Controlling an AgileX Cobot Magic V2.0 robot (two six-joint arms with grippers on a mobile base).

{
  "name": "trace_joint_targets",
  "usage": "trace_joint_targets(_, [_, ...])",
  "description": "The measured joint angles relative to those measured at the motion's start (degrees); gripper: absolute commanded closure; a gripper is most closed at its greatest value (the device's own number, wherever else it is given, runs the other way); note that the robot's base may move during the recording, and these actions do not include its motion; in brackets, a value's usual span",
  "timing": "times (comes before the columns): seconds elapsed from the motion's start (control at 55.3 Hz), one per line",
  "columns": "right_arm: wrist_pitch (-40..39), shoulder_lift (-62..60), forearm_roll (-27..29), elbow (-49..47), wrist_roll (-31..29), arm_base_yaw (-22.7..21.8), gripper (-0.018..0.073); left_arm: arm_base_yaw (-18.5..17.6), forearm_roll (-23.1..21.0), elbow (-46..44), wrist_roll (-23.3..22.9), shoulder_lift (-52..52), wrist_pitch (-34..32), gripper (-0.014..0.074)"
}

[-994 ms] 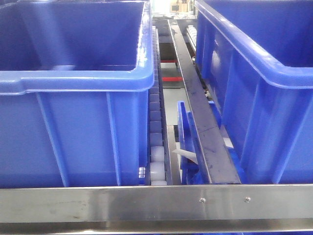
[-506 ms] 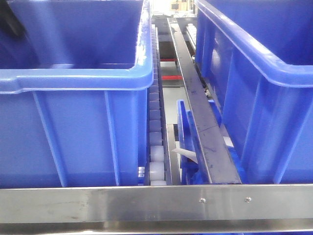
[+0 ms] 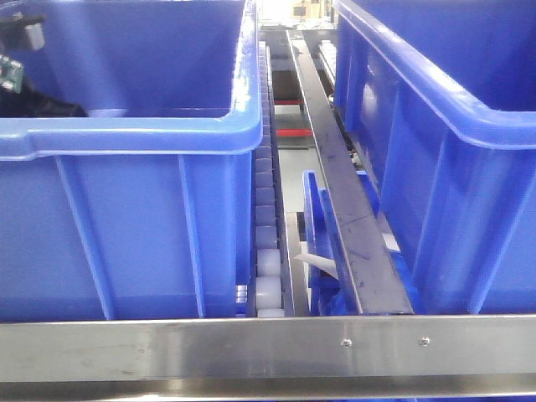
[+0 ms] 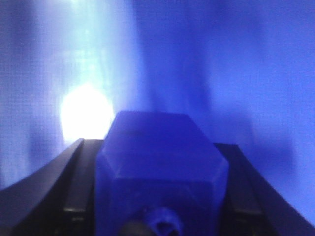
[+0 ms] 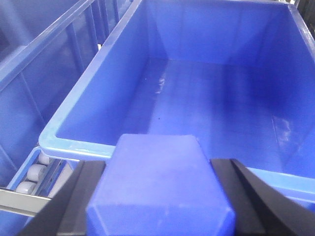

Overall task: Pick and sort blue part to right shelf
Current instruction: 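Lower the left gripper into a blue bin and release its part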

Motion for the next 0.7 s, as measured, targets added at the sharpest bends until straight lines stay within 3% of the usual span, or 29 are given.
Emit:
trace_joint_targets(0.289, [0.0,0.0,0.0,0.0,0.0,0.0,0.0217,0.0,-0.2,-0.1,0.0,1.1,0.9,-0.0014])
trace_joint_targets(0.524, [0.0,0.0,0.0,0.0,0.0,0.0,0.0217,0.0,-0.2,-0.1,0.0,-1.1,3.2,-0.0011])
trace_joint_targets(0.705, [0.0,0.0,0.0,0.0,0.0,0.0,0.0217,0.0,-0.3,-0.1,0.0,-9.0,6.4,0.0015])
